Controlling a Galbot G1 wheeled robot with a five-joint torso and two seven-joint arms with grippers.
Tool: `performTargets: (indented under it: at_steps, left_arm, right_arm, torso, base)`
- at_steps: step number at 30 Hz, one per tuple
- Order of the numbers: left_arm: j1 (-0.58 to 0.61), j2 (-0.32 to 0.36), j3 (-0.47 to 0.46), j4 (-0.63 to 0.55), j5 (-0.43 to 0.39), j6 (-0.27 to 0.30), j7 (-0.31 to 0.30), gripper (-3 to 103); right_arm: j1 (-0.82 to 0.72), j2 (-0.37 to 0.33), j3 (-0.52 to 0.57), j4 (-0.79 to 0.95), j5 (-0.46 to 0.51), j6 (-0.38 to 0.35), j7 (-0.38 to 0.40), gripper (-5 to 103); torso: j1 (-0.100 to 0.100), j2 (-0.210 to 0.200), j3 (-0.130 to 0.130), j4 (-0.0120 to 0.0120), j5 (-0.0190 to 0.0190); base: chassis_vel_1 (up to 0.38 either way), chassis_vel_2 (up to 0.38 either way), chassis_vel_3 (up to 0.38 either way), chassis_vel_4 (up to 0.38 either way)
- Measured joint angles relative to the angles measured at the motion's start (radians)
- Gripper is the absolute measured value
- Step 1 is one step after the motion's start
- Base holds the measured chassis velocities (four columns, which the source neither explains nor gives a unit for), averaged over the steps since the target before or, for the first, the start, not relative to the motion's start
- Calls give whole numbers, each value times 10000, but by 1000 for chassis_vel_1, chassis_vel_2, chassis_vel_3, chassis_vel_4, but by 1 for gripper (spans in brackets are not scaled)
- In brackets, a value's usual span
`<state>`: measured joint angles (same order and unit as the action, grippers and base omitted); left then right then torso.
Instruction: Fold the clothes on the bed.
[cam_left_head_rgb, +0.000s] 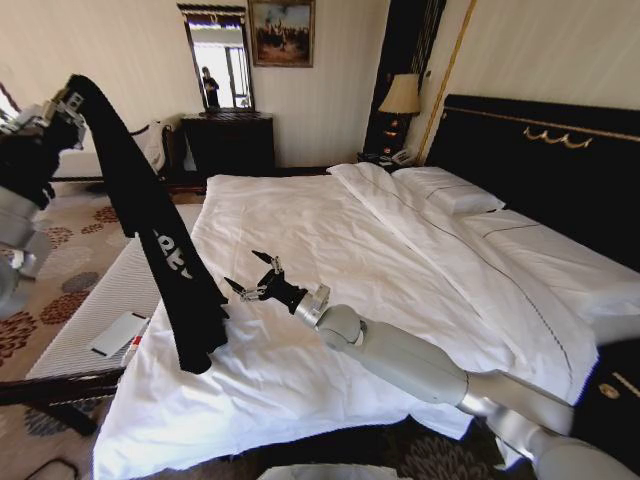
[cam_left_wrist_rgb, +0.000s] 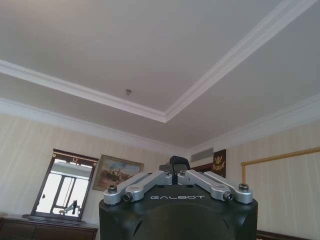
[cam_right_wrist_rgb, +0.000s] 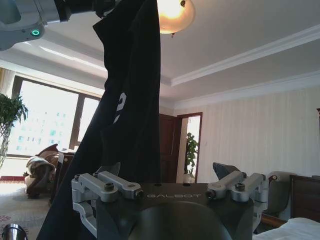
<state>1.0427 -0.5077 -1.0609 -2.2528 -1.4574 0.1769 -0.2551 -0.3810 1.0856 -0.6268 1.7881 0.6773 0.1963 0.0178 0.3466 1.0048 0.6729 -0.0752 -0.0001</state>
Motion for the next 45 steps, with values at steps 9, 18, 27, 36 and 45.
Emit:
performTargets:
  at_steps: [9,18,27,36,45]
  left_arm:
    - [-2,17,-38,27,-54,0,0,0]
    - [2,102,-174,-19,-142,1,-12,0]
    - [27,33,-220,-59,-134,1,-30,0]
    - [25,40,-346,-69,-157,-4,-64,0]
    - [24,37,-380,-53,-166,-12,-78,0]
  right_arm:
    - [26,813,-473,-605,-492,-133,303,100]
    - [280,1198,-711,-878,-569,-178,391,96]
    - [438,1450,-1164,-1086,-553,-178,352,67]
    - [448,1581,-1407,-1115,-319,-184,209,35]
    - [268,1294,-1183,-881,-157,-176,-6,1]
  torso:
    - [1,0,0,0,0]
    - [0,0,0,-2,0]
    - [0,1,0,0,0]
    - [1,1,0,0,1]
    - [0,1,0,-1,2]
  base:
    - [0,0,0,0]
    - [0,0,0,0]
    - [0,0,0,0]
    - [0,0,0,0]
    - [0,0,0,0]
